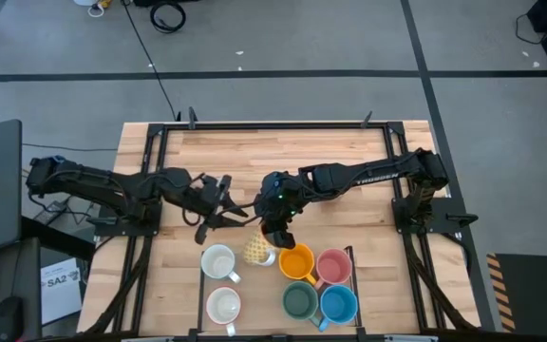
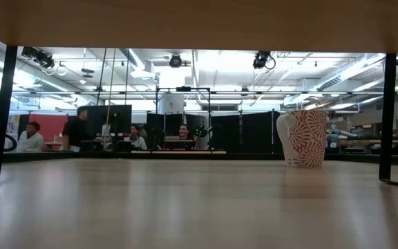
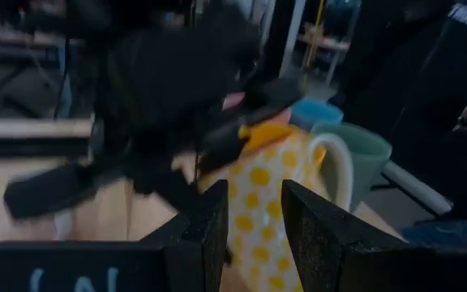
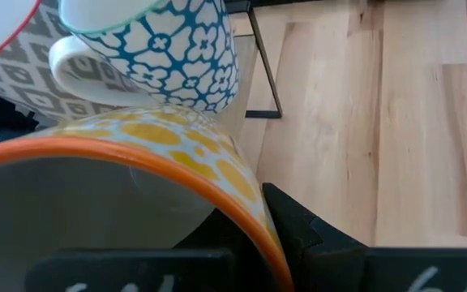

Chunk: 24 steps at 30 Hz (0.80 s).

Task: Place coffee mugs
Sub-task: Put the light yellow rim mug on the shelf

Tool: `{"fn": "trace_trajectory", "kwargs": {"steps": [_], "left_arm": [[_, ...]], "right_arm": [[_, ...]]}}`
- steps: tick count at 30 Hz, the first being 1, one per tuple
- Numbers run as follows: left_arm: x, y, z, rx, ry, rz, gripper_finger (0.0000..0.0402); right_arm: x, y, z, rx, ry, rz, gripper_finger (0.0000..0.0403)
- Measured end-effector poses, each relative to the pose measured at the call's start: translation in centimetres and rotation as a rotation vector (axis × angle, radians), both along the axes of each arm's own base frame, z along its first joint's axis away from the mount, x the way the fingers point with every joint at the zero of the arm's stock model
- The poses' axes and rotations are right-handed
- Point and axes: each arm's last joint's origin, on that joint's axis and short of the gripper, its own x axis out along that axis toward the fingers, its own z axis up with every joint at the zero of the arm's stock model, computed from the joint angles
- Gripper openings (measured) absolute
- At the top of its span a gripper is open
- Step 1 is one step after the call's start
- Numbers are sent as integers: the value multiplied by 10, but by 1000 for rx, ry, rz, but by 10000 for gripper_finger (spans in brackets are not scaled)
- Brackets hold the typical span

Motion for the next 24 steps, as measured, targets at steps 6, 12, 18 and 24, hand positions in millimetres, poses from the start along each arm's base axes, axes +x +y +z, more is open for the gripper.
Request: {"fn": "trace_trajectory", "kwargs": {"steps": [6,12,18,24], "left_arm": [[0,-5,9,2,-95,-23,123],[-1,-9,7,4,-81,-40,123],[-1,-9,7,6,-76,-40,123],[-1,-9,7,6,-75,-40,123]], "right_arm": [[-1,0,-1,7,16,-8,36],[-2,0,-2,17,35,-20,36],[-2,2,-2,14,34,-10,36],[-2,2,-2,12,32,-9,36]]}}
